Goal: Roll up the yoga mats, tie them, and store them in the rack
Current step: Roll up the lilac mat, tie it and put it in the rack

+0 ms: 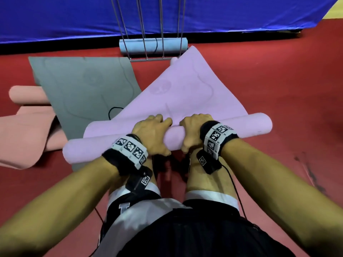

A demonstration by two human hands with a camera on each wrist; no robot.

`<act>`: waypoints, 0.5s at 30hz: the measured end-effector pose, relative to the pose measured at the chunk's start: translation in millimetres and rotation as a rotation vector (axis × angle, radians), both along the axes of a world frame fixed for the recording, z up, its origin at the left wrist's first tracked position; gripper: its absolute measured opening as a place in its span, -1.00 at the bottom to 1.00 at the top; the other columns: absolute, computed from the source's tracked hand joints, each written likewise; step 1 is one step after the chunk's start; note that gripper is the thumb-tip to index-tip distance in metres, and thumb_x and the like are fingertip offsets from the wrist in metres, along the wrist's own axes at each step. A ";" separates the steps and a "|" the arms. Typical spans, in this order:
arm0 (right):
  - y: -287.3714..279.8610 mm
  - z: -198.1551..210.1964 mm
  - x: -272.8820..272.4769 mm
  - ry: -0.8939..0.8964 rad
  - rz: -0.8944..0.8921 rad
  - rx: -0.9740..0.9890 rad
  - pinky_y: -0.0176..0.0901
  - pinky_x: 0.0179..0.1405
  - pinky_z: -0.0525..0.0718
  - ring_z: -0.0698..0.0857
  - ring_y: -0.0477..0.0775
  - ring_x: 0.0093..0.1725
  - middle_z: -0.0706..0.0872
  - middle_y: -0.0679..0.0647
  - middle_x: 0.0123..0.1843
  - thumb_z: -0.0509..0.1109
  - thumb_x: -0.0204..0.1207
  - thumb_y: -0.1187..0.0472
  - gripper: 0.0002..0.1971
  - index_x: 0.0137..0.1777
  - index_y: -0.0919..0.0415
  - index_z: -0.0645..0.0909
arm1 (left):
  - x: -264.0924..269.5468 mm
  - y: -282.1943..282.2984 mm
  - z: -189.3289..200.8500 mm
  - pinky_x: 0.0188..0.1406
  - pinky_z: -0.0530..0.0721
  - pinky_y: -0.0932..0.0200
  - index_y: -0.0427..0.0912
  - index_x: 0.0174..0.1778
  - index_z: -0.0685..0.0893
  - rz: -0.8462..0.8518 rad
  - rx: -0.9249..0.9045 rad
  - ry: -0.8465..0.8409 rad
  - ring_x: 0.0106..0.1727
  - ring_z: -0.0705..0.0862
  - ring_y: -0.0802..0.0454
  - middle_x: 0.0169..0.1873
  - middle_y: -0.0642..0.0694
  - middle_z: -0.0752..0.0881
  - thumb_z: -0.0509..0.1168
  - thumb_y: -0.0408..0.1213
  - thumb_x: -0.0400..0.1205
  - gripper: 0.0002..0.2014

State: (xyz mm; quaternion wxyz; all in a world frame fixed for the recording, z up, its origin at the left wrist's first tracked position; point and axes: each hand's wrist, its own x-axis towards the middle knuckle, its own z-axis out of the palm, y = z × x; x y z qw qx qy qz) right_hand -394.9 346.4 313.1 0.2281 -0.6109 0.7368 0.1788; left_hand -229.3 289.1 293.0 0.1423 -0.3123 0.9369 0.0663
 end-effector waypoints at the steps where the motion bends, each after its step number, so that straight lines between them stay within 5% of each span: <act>1: -2.6 0.0 -1.5 -0.015 -0.005 0.008 -0.11 -0.16 0.60 0.70 0.10 -0.14 0.72 -0.09 -0.14 0.66 -0.08 -0.25 -0.33 0.09 -0.10 0.67 | 0.8 6.4 -2.2 -0.12 0.47 0.02 0.05 0.39 0.39 -0.003 -0.060 -0.013 0.19 0.62 -0.16 0.19 -0.05 0.56 0.58 0.27 0.19 -0.10; 6: -8.9 -2.6 -4.9 -0.043 -0.003 -0.032 -0.10 -0.17 0.57 0.68 0.11 -0.10 0.67 -0.11 -0.16 0.68 -0.12 -0.30 -0.26 0.10 -0.11 0.60 | -4.3 3.3 -3.3 -0.17 0.50 0.03 0.01 0.27 0.37 -0.013 -0.054 0.007 0.08 0.71 -0.19 0.06 -0.05 0.64 0.52 0.02 0.29 -0.32; 12: 12.4 -12.1 -4.2 0.002 0.058 -0.239 0.02 0.08 0.53 0.63 0.14 0.19 0.64 -0.04 0.12 0.62 0.05 -0.38 -0.20 0.26 -0.03 0.53 | -19.1 -29.6 11.9 -0.12 0.64 0.06 0.12 0.19 0.50 -0.005 0.237 -0.085 -0.08 0.67 -0.10 -0.15 0.08 0.66 0.64 -0.02 0.19 -0.32; 15: 16.0 -19.9 6.7 0.105 0.023 -0.262 0.08 0.14 0.46 0.66 0.17 0.16 0.67 -0.02 0.10 0.59 0.15 -0.24 -0.28 0.26 0.00 0.43 | -28.6 -42.0 10.0 -0.15 0.78 0.00 0.10 0.03 0.57 0.011 0.383 -0.136 -0.18 0.74 -0.06 -0.28 0.08 0.73 0.62 -0.12 0.14 -0.43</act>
